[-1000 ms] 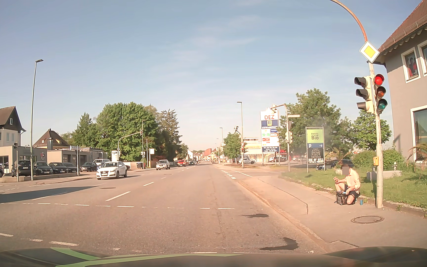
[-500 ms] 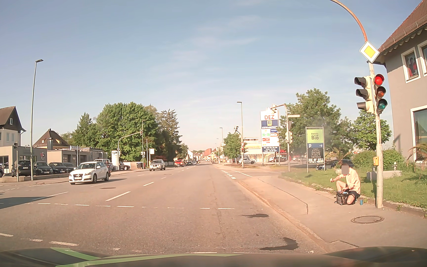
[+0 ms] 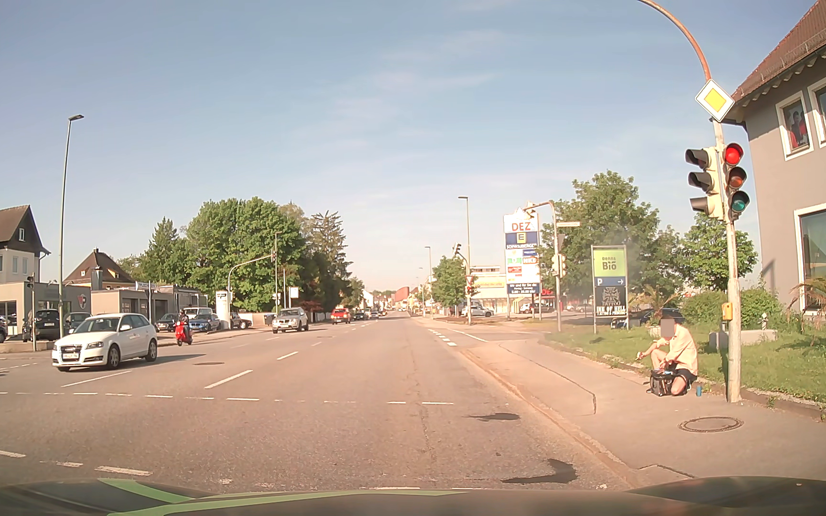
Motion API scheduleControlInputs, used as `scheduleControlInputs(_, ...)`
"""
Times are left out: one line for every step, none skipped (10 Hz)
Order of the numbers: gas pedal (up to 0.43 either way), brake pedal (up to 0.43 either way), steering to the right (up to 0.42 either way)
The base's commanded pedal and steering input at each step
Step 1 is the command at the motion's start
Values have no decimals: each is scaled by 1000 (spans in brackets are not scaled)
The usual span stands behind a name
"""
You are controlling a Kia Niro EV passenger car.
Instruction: Follow the waypoints while adhering to traffic rules and regulations
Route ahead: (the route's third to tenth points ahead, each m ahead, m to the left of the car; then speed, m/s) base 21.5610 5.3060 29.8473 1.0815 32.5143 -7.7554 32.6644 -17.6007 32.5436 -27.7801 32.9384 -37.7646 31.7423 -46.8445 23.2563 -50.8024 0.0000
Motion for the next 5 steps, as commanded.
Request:
scheduleControlInputs(0, 299, 0)
scheduleControlInputs(0, 293, -1)
scheduleControlInputs(0, 305, 0)
scheduleControlInputs(0, 299, -1)
scheduleControlInputs(0, 305, -1)
